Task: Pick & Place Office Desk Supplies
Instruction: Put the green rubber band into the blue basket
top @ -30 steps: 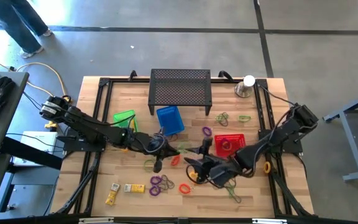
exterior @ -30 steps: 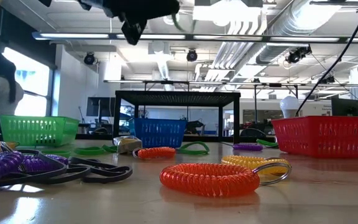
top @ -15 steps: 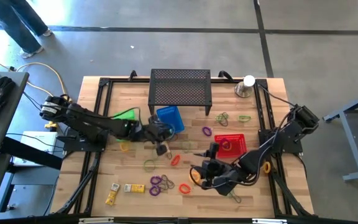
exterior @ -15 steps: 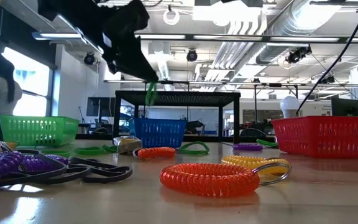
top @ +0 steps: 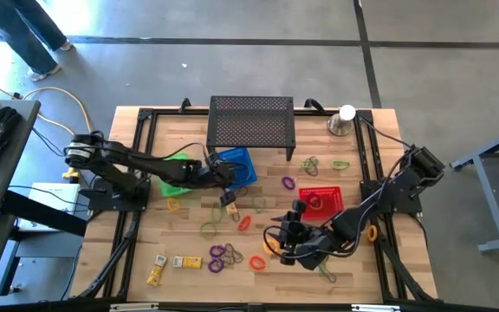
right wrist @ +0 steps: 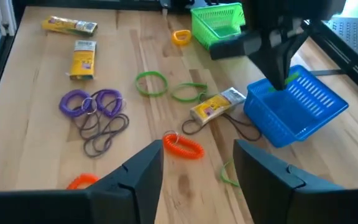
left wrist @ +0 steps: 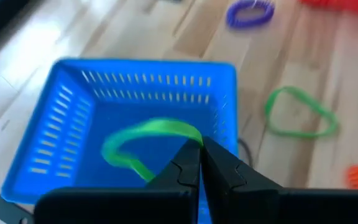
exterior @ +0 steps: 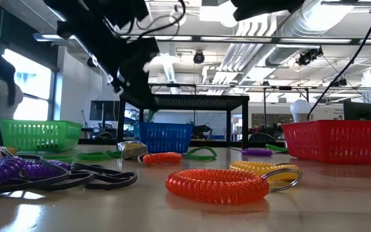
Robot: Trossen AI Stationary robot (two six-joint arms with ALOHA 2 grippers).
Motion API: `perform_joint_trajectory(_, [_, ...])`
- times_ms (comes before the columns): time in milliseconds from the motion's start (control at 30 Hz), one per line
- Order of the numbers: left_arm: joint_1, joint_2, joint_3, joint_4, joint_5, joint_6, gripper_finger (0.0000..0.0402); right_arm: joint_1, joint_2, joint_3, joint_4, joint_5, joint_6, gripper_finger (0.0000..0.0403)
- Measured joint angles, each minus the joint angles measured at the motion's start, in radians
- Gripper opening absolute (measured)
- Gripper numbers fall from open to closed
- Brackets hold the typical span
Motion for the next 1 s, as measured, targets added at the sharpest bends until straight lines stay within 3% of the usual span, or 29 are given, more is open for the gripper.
perform_joint_trajectory(333, [0.011,0.056,0.001,0.057,-0.005,0.112,0.0008,0.014,0.000,0.000,0.003,-0.002,0.049,0.0184])
perform_joint_trajectory(767, [0.003,0.056,0.001,0.040,-0.005,0.085,0.0128,0.014,0.000,0.000,0.000,-0.005,0.050,0.0185])
perform_joint_trajectory(1000, [0.015,0.054,0.001,-0.042,-0.015,0.070,0.0143,-0.004,0.000,0.000,-0.031,-0.005,0.043,0.0184])
